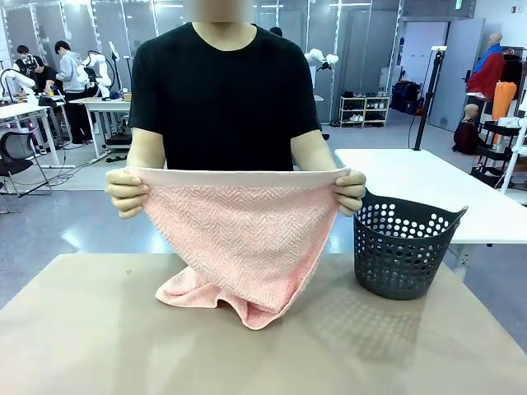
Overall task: Fold the towel.
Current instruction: Grab the top end of the 100 cm Hotel Towel extended by the human, then release the end of the 100 cm Hotel Towel you were holding and grab the top end of the folded side.
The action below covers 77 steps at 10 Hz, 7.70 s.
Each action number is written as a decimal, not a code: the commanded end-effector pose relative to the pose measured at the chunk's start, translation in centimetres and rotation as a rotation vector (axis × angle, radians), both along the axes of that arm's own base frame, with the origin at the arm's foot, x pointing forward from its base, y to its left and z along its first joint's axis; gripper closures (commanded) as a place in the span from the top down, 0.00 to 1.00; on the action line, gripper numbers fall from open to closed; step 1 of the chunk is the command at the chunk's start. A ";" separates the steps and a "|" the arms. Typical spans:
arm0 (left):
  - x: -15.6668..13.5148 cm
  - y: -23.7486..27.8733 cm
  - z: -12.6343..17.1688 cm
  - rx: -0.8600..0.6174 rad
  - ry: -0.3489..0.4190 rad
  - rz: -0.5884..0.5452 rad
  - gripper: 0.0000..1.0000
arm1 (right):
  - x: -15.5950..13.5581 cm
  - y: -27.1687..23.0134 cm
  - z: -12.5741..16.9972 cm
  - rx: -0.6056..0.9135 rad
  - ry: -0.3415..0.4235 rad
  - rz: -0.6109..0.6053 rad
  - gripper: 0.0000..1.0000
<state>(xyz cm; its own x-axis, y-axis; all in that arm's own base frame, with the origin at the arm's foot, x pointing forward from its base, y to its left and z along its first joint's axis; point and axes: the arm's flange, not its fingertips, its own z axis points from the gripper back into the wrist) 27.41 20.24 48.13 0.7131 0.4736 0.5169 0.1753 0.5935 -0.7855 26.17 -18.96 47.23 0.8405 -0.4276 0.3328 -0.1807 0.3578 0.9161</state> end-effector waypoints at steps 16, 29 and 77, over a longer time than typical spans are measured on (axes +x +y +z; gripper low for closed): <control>12.9 -19.1 26.8 0.953 -0.343 -1.007 1.00 | 8.0 22.3 26.1 -1.043 -0.498 0.819 1.00; 12.8 -33.9 31.0 1.398 -0.488 -1.208 1.00 | 8.7 29.9 27.2 -1.430 -0.729 0.999 1.00; 16.5 -47.6 17.2 1.436 -0.513 -1.438 0.00 | 17.4 40.6 16.5 -1.544 -0.750 1.131 0.00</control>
